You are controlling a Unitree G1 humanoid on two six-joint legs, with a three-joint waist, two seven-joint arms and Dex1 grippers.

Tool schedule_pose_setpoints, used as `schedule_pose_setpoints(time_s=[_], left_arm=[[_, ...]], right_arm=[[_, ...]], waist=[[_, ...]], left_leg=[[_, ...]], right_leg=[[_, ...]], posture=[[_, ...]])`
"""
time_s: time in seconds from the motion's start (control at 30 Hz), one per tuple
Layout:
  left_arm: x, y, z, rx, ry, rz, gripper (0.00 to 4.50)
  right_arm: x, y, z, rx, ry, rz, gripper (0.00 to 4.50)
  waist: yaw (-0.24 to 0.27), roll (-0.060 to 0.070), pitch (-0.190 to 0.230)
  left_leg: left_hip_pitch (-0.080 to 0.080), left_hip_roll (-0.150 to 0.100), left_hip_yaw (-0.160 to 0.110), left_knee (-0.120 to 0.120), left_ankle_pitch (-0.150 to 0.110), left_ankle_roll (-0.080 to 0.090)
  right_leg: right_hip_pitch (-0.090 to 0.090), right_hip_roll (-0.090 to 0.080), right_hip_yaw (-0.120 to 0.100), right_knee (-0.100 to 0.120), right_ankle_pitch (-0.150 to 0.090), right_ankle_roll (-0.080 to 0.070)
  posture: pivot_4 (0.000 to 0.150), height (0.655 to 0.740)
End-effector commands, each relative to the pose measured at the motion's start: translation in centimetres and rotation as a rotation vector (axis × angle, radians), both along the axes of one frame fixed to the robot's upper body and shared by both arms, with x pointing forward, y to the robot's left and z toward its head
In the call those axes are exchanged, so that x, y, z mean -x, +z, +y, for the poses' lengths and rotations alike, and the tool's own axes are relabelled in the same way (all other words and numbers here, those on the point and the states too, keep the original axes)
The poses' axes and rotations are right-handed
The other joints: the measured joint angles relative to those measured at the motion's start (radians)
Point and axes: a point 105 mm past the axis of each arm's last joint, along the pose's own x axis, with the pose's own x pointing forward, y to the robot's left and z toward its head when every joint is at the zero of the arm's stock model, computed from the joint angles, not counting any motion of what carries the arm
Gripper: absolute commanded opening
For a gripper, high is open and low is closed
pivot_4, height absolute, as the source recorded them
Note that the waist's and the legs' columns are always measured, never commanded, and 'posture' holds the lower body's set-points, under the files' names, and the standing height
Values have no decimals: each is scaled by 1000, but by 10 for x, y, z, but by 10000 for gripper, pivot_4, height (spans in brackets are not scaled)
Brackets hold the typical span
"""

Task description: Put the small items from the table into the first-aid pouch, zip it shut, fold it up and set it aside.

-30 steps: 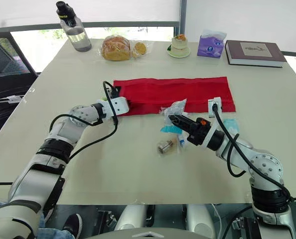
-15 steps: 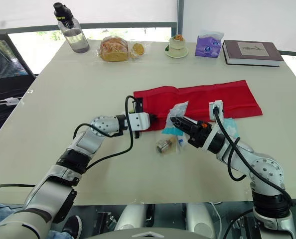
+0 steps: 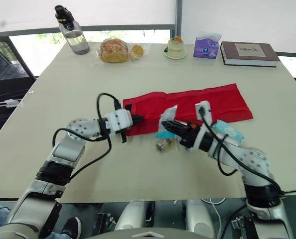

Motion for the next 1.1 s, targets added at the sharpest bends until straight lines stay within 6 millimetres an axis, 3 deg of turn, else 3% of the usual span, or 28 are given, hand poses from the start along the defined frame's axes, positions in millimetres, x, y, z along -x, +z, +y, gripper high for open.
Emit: schedule_pose_setpoints(time_s=[0.03,0.27,0.63,1.1], left_arm=[[2,19,-2,141,9,54,617],[6,15,1,189,33,135,617],[7,16,7,249,90,176,617],[21,8,-2,355,125,253,617]], right_arm=[[-11,1,22,-55,27,54,0],[-24,-4,47,-132,37,148,0],[-31,-38,54,-157,20,370,0],[-27,-38,73,-112,99,393,0]], waist=[[0,0,0],[0,0,0],[-3,0,0],[-9,0,0]], left_leg=[[0,0,0,0,0,0],[-1,-1,0,-1,0,0],[0,0,0,-1,0,0],[0,0,-1,-1,0,0]], right_leg=[[0,1,0,0,0,0],[0,0,0,-1,0,0],[0,0,0,0,0,0],[0,0,0,0,0,0]], posture=[[1500,7400],[1500,7400],[1500,7400],[1500,7400]])
